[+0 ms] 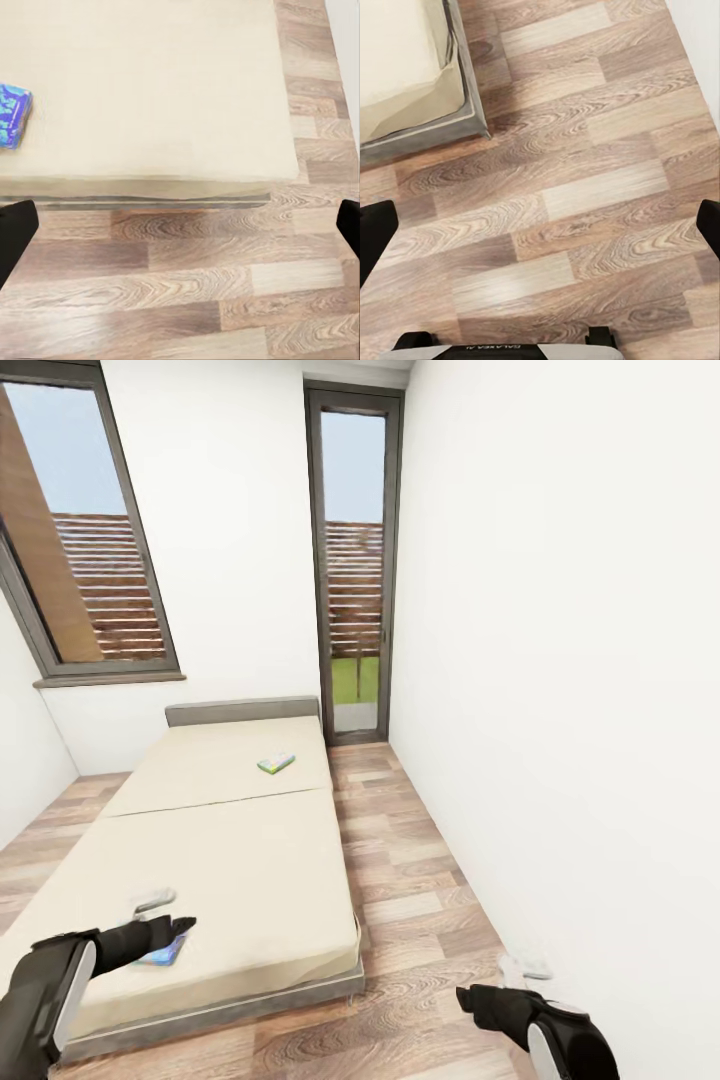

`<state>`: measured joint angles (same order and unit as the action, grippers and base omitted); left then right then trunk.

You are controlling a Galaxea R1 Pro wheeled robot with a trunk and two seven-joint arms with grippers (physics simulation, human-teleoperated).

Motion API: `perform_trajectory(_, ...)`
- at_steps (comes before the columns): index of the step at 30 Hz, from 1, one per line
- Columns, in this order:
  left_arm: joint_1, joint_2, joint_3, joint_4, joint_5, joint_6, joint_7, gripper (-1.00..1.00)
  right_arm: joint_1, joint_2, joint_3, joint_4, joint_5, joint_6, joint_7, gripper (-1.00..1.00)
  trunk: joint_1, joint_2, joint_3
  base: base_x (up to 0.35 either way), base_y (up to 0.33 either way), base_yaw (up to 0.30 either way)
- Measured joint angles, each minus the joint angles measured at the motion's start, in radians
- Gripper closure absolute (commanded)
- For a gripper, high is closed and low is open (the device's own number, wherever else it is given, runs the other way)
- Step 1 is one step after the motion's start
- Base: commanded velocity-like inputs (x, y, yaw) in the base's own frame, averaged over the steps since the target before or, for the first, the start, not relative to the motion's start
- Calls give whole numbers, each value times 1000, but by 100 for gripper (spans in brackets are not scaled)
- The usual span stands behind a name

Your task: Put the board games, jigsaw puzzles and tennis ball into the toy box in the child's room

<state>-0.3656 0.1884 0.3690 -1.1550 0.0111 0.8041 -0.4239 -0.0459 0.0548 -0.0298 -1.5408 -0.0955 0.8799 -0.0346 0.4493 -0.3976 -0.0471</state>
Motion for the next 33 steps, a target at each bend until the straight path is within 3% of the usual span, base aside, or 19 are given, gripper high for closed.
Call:
perform_trajectory(6, -11, -30, 24, -11, 3, -23, 47, -100, -8, 2, -3, -9, -5, 2, 1, -100, 0, 0, 0, 9, 0, 0)
perform_trajectory(10, -13, -62, 26, -21, 1, -125, 61, -100, -8, 6, -5, -10, -7, -4, 3, -100, 0, 0, 0, 5, 0, 0)
perform_trajectory(14, -12, -76, 30, -8, 1, -178, 63, -100, -9, 10, 0, -10, -5, -7, 0, -100, 0, 0, 0, 1, 0, 125)
perform_trajectory(19, -12, -81, 30, 55, 1, -204, 62, -100, -10, 12, 2, -10, -5, -8, -3, -100, 0, 0, 0, 0, 0, 255)
perform_trajectory(33, -13, -82, 29, 79, 1, -209, 61, -100, -10, 14, 20, -11, -6, -10, -6, -100, 0, 0, 0, 0, 0, 289)
